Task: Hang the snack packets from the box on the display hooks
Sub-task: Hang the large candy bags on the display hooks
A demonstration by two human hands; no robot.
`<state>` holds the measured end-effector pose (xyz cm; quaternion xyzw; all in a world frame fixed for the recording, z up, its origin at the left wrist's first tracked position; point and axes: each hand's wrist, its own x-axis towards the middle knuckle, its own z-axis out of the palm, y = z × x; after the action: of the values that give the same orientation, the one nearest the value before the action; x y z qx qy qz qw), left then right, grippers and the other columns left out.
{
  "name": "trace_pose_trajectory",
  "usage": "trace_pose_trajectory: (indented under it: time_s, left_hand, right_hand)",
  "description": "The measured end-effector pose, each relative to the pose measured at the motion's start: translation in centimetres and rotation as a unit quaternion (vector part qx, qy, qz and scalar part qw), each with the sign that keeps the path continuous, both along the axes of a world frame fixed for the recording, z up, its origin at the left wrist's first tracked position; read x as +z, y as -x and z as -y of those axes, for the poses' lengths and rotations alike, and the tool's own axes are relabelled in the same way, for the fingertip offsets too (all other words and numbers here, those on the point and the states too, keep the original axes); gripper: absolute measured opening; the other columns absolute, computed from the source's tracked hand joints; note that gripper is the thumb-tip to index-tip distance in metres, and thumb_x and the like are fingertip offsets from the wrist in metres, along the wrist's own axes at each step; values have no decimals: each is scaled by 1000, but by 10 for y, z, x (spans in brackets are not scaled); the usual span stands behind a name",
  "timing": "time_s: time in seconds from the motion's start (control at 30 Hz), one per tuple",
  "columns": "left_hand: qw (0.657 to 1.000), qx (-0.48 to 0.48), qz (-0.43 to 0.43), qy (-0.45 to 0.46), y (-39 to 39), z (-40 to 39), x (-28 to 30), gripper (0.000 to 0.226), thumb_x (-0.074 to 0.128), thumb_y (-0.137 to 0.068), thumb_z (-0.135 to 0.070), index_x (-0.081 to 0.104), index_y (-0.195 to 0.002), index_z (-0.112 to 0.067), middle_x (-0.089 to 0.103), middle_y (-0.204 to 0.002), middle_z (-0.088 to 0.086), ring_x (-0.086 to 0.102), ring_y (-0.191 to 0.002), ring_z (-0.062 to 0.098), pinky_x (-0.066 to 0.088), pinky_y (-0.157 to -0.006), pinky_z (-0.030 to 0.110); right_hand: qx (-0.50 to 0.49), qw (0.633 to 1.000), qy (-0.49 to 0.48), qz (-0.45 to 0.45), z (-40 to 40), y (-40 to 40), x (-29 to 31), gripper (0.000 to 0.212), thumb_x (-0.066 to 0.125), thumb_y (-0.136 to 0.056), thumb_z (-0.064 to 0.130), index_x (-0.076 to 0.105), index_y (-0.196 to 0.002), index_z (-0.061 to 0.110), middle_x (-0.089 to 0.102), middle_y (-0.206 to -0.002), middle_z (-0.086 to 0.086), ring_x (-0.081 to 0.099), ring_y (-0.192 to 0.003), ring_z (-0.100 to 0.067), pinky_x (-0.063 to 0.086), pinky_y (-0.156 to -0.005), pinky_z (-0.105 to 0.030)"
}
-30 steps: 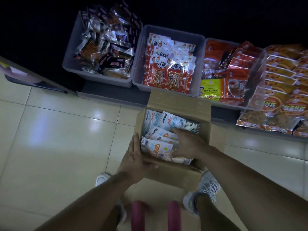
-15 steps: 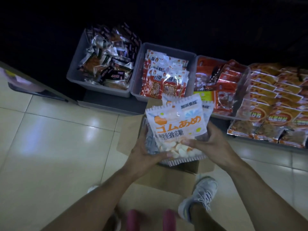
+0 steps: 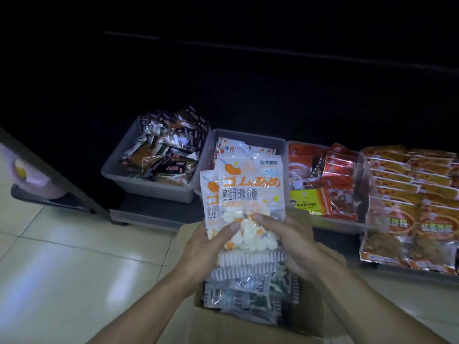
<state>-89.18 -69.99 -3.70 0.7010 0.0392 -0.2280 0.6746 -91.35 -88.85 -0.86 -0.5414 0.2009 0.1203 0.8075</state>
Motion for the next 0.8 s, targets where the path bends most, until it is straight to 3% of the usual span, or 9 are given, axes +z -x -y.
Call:
trace_pose_trajectory:
  time_s: [0.13, 0.23, 0.3, 0.4, 0.47, 0.6, 0.67, 0.73, 0.8]
  left_hand:
    - [998, 64, 14, 14, 33, -9, -10, 57, 77, -65, -76, 77, -115, -47, 81, -117, -10, 77, -111, 15, 55, -107, 50]
    - [993, 111, 24, 24, 47, -20, 5, 68, 71, -72, -78, 73, -123, -33, 82, -115, -5, 79, -107, 18, 58, -104, 51]
    - [989, 130, -7, 70, 58, -26, 24, 73, 56, -90, -79, 69, -134, -22, 80, -121, 4, 78, -111, 26, 57, -105, 51]
    - [984, 132, -62, 104, 81, -29, 48, 71, 36, -100, -70, 71, -133, -18, 79, -123, 12, 77, -113, 32, 57, -103, 49]
    - [983, 131, -63, 115, 91, -26, 70, 71, 42, -99, -70, 70, -136, -17, 78, -125, 14, 75, -117, 34, 54, -108, 55]
    - [982, 127, 16, 141, 72, -15, 131, 50, 62, -100, -48, 69, -134, -12, 78, -122, 16, 76, -114, 35, 57, -104, 57]
    - [976, 118, 35, 178, 56, -5, 156, 40, 69, -100, -29, 67, -135, -11, 77, -124, 19, 75, -114, 39, 58, -100, 59]
    - [965, 116, 45, 230, 43, -4, 170, 49, 77, -94, -23, 62, -140, -14, 75, -127, 20, 74, -115, 41, 56, -101, 65]
    - [951, 127, 39, 280, 32, -7, 177, 55, 78, -89, -19, 60, -141, -18, 75, -127, 22, 73, -114, 44, 54, -101, 70]
  right_hand:
    - [59, 996, 56, 39, -13, 10, 0, 32, 75, -88, 9, 74, -120, 7, 79, -114, -14, 77, -104, -29, 64, -86, -36]
    - [59, 996, 55, 48, -28, 26, 12, 41, 80, -82, 18, 73, -122, 8, 79, -116, -14, 75, -109, -34, 61, -95, -46]
    - [56, 995, 61, 56, -35, 38, 25, 46, 81, -76, 23, 74, -120, 7, 79, -115, -14, 75, -108, -34, 61, -94, -44]
    - [49, 995, 62, 65, -42, 58, 42, 52, 79, -77, 26, 71, -124, 6, 79, -115, -15, 75, -109, -35, 59, -98, -53]
    - [40, 996, 47, 70, -39, 70, 58, 50, 76, -82, 24, 68, -129, 8, 79, -116, -14, 76, -108, -33, 62, -92, -52]
    - [-19, 990, 41, 133, -29, 70, 104, 41, 74, -84, 25, 70, -122, 9, 81, -110, -11, 79, -96, -25, 63, -69, -30]
    - [-61, 981, 61, 175, -24, 56, 128, 39, 74, -84, 28, 73, -119, 12, 81, -110, -10, 78, -99, -27, 63, -76, -35]
    - [-90, 971, 77, 210, -28, 39, 149, 41, 73, -86, 31, 72, -124, 16, 80, -114, -11, 76, -107, -34, 61, -90, -51]
    - [-100, 964, 91, 231, -34, 22, 164, 39, 72, -87, 29, 71, -124, 18, 80, -114, -12, 76, -106, -38, 59, -93, -59]
